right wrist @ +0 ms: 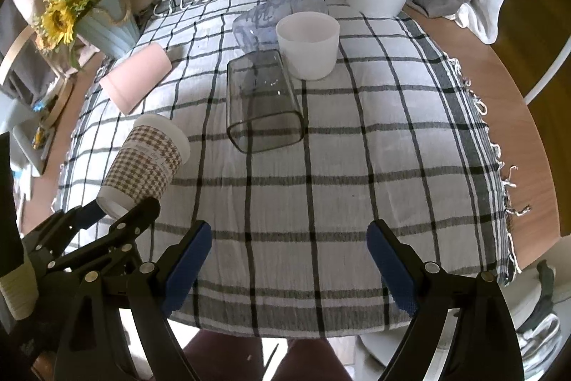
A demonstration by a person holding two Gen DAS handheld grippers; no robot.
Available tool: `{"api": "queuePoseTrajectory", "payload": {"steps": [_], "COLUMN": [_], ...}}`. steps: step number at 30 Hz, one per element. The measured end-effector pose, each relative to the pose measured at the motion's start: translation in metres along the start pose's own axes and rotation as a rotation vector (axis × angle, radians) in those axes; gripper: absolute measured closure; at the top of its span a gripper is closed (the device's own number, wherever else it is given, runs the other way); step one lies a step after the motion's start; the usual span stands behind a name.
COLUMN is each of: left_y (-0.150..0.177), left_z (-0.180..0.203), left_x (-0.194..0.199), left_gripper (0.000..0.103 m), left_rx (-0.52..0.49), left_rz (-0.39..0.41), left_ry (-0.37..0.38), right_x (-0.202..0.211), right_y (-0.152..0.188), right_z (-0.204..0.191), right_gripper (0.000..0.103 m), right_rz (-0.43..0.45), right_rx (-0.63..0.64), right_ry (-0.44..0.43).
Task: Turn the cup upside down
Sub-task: 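Rotate the right gripper to turn the held paper cup rim-down, then lower the inverted paper cup onto the cloth and open the right gripper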
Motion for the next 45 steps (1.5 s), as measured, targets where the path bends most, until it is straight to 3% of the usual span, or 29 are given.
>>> {"api": "queuePoseTrajectory", "payload": {"steps": [14, 22, 28, 37, 39, 41, 42, 45], "left_y": [-0.029, -0.032, -0.033, -0.034, -0.033, -0.033, -0.032, -0.03], "left_z": [0.005, 0.007, 0.005, 0.005, 0.005, 0.006, 0.006, 0.006], "left_x": [-0.006, 0.005, -0.01, -0.012, -0.011, -0.009, -0.007, 0.005], "left_gripper": [0.049, 0.049, 0.053, 0.053, 0.049, 0.032, 0.027, 0.021], "left_rx": [-0.014, -0.048, -0.029, -0.024, -0.024, -0.027, -0.026, -0.01], "left_rz": [-0.032, -0.066, -0.102, -0.087, -0.096, -0.099, -0.096, -0.064], "left_ry": [0.03, 0.001, 0.004, 0.009, 0.008, 0.016, 0.017, 0.008], "right_x": [0.003, 0.012, 0.01, 0.008, 0.009, 0.009, 0.01, 0.014], "right_y": [-0.023, -0.031, -0.033, -0.032, -0.032, -0.032, -0.032, -0.031], "right_z": [0.004, 0.003, 0.002, 0.007, 0.006, 0.006, 0.007, 0.008], "right_gripper": [0.014, 0.014, 0.014, 0.014, 0.014, 0.014, 0.014, 0.014], "right_rz": [0.027, 0.05, 0.06, 0.053, 0.053, 0.054, 0.057, 0.068], "right_rx": [-0.026, -0.041, -0.044, -0.052, -0.053, -0.052, -0.056, -0.061], "right_ry": [-0.005, -0.069, -0.061, -0.051, -0.05, -0.052, -0.054, -0.053]}}
Point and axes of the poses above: each gripper's, at about its wrist camera, not at the fingertips, and x roughly against the way its jaws point, z to its right, y to its underside, the point moved 2 cm from there along -x, roughly the way its jaws point, and after that the axes turned 11 degrees about x, right-handed, at the moved point
